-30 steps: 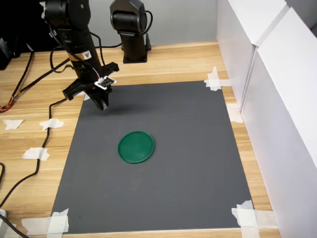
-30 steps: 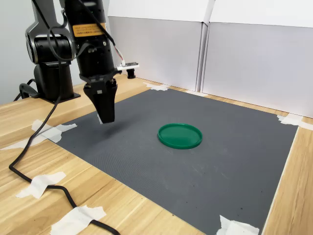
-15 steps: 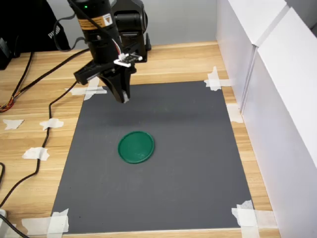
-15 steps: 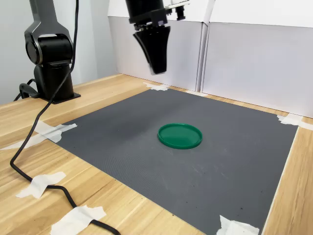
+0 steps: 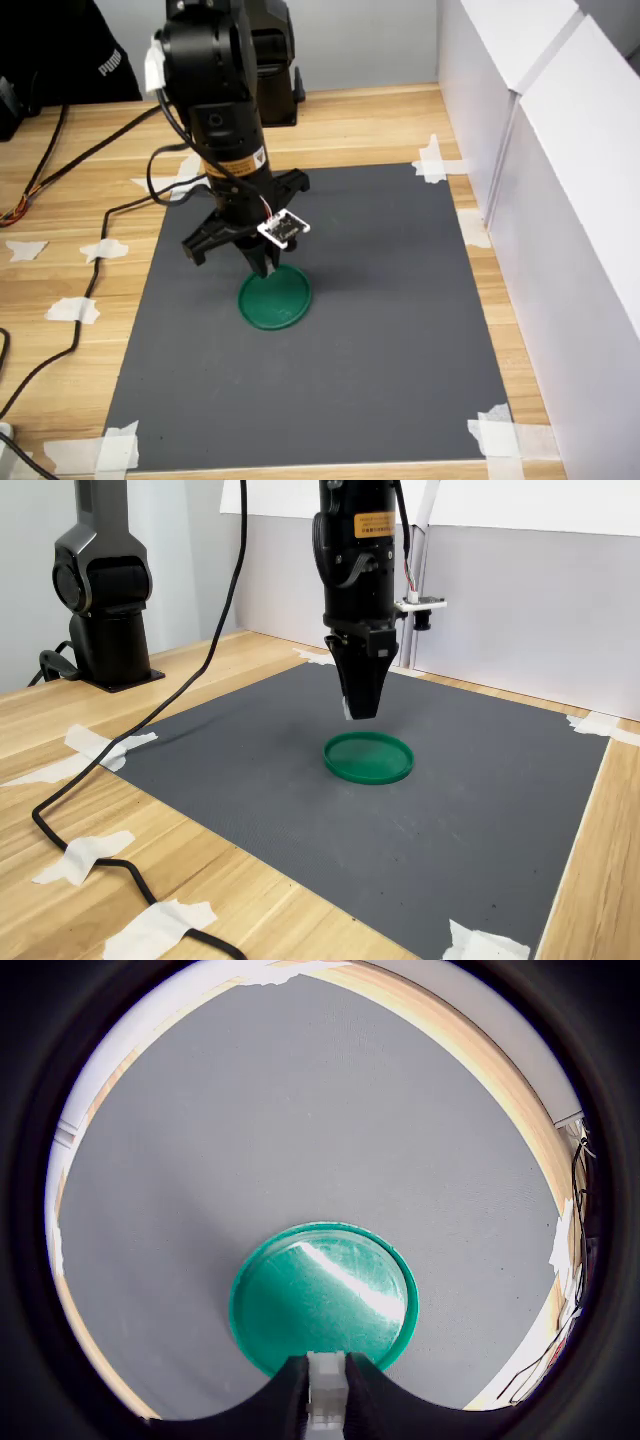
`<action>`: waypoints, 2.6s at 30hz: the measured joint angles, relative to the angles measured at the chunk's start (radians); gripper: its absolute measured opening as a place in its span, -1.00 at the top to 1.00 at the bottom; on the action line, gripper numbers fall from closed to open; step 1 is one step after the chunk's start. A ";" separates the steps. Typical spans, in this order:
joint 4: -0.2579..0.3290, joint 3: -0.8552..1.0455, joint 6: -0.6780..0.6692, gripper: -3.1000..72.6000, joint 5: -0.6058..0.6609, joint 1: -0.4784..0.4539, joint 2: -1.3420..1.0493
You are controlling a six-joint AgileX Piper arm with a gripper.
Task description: Grasp a white terminal and put it on the green lid.
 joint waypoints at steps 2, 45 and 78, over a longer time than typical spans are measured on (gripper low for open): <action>0.000 0.000 -0.007 0.70 -0.012 0.000 0.011; 0.176 0.168 0.224 0.79 -0.228 0.000 -0.515; 0.179 0.967 0.649 0.96 -0.472 0.000 -1.352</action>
